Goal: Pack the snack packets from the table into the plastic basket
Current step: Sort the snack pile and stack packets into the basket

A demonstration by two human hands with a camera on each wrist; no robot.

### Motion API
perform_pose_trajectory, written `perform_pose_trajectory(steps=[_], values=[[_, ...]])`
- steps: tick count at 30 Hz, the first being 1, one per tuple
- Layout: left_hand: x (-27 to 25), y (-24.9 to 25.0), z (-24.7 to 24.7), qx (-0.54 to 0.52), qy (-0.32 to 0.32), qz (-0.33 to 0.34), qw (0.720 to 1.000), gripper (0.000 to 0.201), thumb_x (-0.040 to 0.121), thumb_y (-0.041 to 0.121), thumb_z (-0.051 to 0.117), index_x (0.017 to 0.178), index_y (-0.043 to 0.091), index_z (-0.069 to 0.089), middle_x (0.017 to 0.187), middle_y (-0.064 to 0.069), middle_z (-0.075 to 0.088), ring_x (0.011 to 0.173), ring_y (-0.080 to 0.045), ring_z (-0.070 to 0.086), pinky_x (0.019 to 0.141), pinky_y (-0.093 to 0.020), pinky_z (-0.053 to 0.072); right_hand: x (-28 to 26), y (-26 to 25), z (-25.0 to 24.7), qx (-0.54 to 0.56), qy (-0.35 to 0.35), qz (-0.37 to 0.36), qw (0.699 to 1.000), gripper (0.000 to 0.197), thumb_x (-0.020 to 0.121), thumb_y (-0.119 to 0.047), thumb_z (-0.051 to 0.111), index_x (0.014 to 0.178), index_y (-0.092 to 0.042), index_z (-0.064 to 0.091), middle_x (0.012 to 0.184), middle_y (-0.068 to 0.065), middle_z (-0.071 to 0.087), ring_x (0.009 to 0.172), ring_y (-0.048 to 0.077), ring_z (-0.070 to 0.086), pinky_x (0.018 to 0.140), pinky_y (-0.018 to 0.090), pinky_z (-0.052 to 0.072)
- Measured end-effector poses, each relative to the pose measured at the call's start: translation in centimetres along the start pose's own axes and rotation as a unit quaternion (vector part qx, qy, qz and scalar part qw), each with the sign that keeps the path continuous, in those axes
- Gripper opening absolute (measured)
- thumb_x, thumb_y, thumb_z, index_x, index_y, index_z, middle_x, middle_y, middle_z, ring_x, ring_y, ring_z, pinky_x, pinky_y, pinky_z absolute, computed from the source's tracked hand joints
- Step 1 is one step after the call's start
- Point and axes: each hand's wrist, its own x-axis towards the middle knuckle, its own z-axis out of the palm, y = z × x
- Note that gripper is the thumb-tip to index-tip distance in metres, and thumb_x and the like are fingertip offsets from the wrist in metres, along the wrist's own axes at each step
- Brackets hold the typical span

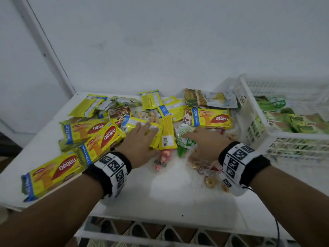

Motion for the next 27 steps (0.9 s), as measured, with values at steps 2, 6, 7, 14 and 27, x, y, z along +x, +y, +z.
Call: perform_pose_trajectory(steps=[2, 6, 7, 14, 27], values=[[0.0, -0.2, 0.1, 0.000, 0.003, 0.005, 1.000, 0.077, 0.099, 0.049, 0.056, 0.161, 0.029, 0.015, 0.170, -0.006, 0.003, 0.156, -0.036, 0.002, 0.126, -0.048, 0.013, 0.1, 0.0, 0.0, 0.002, -0.001, -0.001, 1.000, 0.074, 0.086, -0.046, 0.074, 0.149, -0.038, 0.038, 0.136, 0.005, 0.046, 0.119, 0.027, 0.057, 0.092, 0.038, 0.049], [0.1, 0.0, 0.0, -0.008, -0.001, 0.001, 1.000, 0.075, 0.099, 0.042, 0.059, 0.161, 0.029, 0.018, 0.170, -0.005, 0.006, 0.156, -0.035, 0.004, 0.125, -0.048, 0.016, 0.3, 0.0, -0.1, 0.008, 0.001, -0.003, 1.000, 0.076, 0.083, -0.047, 0.078, 0.148, -0.035, 0.040, 0.136, 0.005, 0.049, 0.121, 0.028, 0.056, 0.097, 0.041, 0.050], [0.1, 0.2, -0.1, -0.014, -0.005, -0.002, 1.000, 0.076, 0.099, 0.042, 0.060, 0.161, 0.030, 0.019, 0.170, -0.005, 0.007, 0.156, -0.035, 0.004, 0.125, -0.049, 0.017, 0.3, 0.0, 0.0, 0.008, 0.002, -0.005, 1.000, 0.077, 0.083, -0.048, 0.078, 0.148, -0.035, 0.040, 0.136, 0.004, 0.050, 0.121, 0.028, 0.056, 0.097, 0.040, 0.050], [0.3, 3.0, -1.3, -0.054, -0.058, 0.050, 0.996, 0.073, 0.097, 0.049, 0.061, 0.159, 0.032, 0.026, 0.169, 0.000, 0.016, 0.156, -0.027, 0.008, 0.124, -0.041, 0.015, -0.3, 0.8, 0.2, 0.016, 0.008, -0.027, 0.999, 0.071, 0.088, -0.047, 0.070, 0.151, -0.038, 0.037, 0.138, 0.002, 0.054, 0.125, 0.024, 0.054, 0.102, 0.043, 0.049], [2.0, 5.6, -2.0, 0.009, -0.058, 0.058, 0.997, 0.058, 0.100, 0.046, 0.056, 0.153, 0.026, 0.042, 0.159, -0.007, 0.034, 0.146, -0.028, 0.031, 0.116, -0.038, 0.028, 0.0, 3.4, -0.6, 0.055, 0.065, 0.013, 0.996, 0.051, 0.105, -0.052, 0.038, 0.149, -0.027, 0.042, 0.139, 0.005, 0.052, 0.121, 0.026, 0.057, 0.092, 0.041, 0.050]])
